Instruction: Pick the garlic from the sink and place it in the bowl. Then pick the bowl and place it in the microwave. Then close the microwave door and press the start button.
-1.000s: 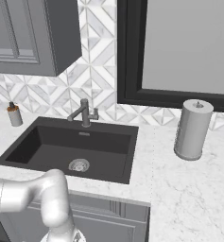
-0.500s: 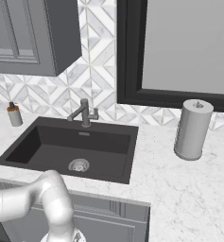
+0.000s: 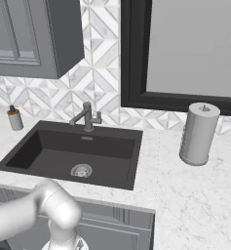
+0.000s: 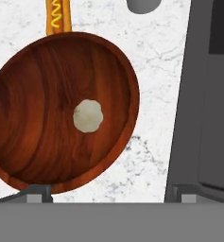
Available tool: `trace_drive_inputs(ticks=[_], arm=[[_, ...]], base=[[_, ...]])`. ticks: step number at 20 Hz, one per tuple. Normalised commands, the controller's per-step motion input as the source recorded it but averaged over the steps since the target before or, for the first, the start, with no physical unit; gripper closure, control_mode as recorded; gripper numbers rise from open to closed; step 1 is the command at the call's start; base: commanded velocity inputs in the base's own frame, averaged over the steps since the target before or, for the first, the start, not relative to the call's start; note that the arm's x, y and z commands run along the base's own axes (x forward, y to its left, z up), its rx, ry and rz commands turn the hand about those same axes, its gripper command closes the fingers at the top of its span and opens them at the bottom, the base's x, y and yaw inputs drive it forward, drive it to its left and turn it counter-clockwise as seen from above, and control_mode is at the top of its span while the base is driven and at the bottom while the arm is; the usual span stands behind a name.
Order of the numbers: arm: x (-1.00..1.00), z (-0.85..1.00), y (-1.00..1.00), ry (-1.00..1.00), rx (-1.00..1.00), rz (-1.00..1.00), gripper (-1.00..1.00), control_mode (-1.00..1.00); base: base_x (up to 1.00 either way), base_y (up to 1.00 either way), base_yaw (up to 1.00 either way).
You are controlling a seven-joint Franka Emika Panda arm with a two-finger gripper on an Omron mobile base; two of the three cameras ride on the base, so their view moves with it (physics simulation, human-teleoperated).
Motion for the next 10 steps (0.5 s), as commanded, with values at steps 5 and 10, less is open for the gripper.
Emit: trace_drive_inputs(ticks=[5,10], arm=[[0.00,0.06,-0.43,0.00,0.15,0.00,-1.00,-1.00],[0.21,-0.03,-0.04,0.04,0.07,0.00,-1.00,-1.00]], base=[[0.00,0.00,0.00],[0.00,0.00,0.00]])
